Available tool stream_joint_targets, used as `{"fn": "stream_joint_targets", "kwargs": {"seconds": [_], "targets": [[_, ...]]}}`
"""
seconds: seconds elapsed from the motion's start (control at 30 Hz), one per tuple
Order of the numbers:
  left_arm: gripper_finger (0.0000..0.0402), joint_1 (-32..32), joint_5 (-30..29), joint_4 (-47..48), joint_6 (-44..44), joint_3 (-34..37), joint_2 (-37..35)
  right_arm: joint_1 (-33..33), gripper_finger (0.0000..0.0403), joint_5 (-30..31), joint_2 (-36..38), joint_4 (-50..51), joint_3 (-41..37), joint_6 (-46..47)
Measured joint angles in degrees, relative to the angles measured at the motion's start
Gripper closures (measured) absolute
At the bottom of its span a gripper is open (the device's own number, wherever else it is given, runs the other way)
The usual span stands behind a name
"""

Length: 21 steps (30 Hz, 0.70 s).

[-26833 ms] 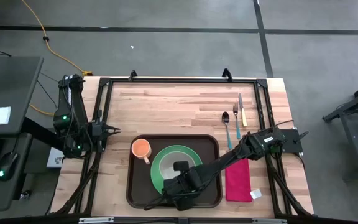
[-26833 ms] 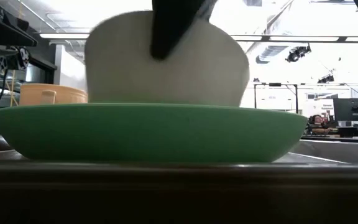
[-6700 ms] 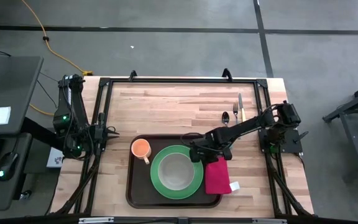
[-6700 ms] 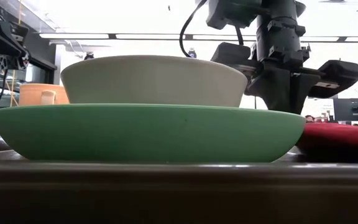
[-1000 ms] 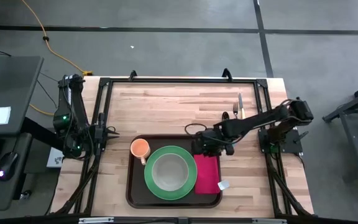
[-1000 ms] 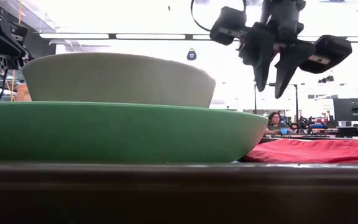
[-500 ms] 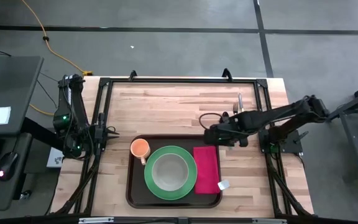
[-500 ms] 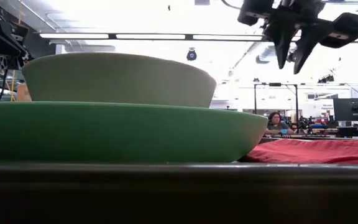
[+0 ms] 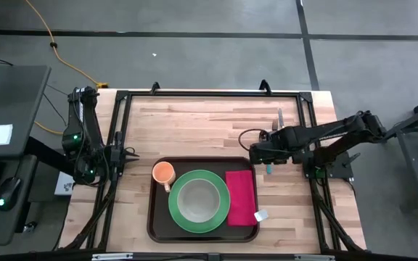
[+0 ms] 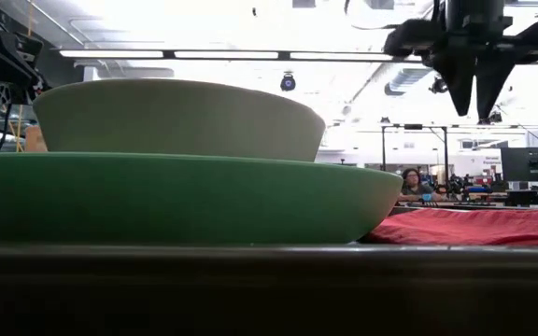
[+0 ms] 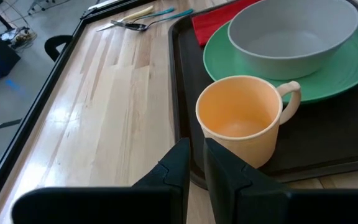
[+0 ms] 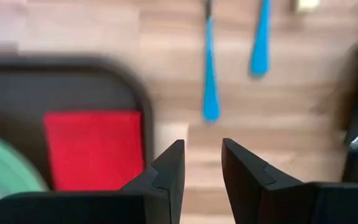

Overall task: Set up tray
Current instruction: Put the yellow knife on the red napkin

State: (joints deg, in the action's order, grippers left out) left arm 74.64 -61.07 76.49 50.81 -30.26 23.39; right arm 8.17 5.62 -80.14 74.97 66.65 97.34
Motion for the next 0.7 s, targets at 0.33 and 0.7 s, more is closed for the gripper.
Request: {"fn": "stream_joint_targets", "kwargs": {"seconds": [0.33,0.7], "targets": [[0.0323,0.0,0.0,-0.1,0.1,0.0,0.0,-8.2,0.0318,6.3,0.0,3.2,0.0,-9.5],[0.0323,0.0,0.0,-0.2,0.7,0.0,0.0,-17.2,0.0318,8.9,0.0,3.2,0.0,-21.4]]}}
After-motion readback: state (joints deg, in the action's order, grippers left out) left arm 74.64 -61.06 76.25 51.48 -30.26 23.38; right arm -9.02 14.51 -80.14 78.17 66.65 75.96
